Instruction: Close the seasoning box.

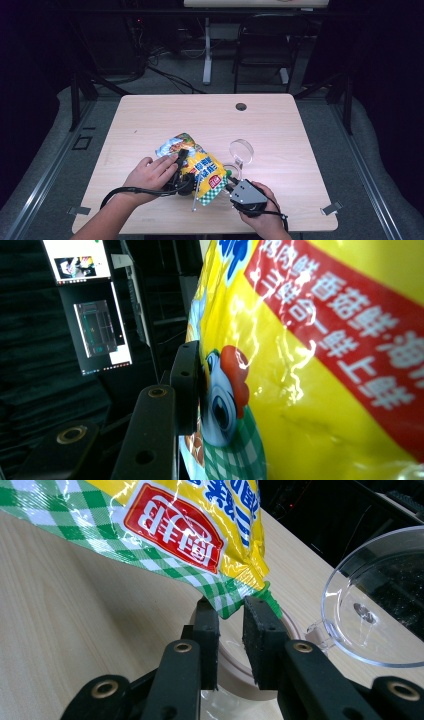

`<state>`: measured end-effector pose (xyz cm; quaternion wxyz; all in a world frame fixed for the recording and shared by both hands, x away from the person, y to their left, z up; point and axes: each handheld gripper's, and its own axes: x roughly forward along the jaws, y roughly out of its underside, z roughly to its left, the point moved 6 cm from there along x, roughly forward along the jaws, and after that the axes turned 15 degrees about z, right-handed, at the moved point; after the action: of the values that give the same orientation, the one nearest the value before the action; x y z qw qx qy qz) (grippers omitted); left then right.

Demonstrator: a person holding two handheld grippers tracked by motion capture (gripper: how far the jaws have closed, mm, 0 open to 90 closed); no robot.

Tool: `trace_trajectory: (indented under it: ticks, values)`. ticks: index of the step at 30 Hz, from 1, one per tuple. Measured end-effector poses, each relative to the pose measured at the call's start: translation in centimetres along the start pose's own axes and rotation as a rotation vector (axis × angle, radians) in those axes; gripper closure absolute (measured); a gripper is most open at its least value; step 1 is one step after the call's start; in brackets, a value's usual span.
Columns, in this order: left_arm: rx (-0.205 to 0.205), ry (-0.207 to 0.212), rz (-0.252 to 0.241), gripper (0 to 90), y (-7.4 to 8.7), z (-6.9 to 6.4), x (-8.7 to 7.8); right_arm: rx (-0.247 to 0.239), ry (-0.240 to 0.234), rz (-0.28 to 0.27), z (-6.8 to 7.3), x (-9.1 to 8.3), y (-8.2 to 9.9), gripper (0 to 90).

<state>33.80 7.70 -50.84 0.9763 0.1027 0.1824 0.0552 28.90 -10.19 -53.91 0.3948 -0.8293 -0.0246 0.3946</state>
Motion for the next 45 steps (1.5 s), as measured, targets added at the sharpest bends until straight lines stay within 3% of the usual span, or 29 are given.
trace_trajectory:
  ticks: [23,29,39,45]
  values:
    - [0.045,-0.030,0.024,66.7,-0.01,0.59,-0.26,0.011,0.007,0.006,0.08,0.23,-0.23,87.4]
    - [0.049,-0.010,0.029,67.3,-0.03,0.39,-0.23,0.029,-0.023,0.002,0.21,0.33,-0.21,88.4]
    - [0.067,-0.024,0.027,67.5,-0.18,0.73,-0.33,0.068,-0.069,-0.013,0.09,0.38,-0.11,89.1]
    - [0.091,-0.029,0.035,67.5,-0.33,0.91,-0.42,0.064,-0.061,-0.009,0.06,0.41,0.00,89.2]
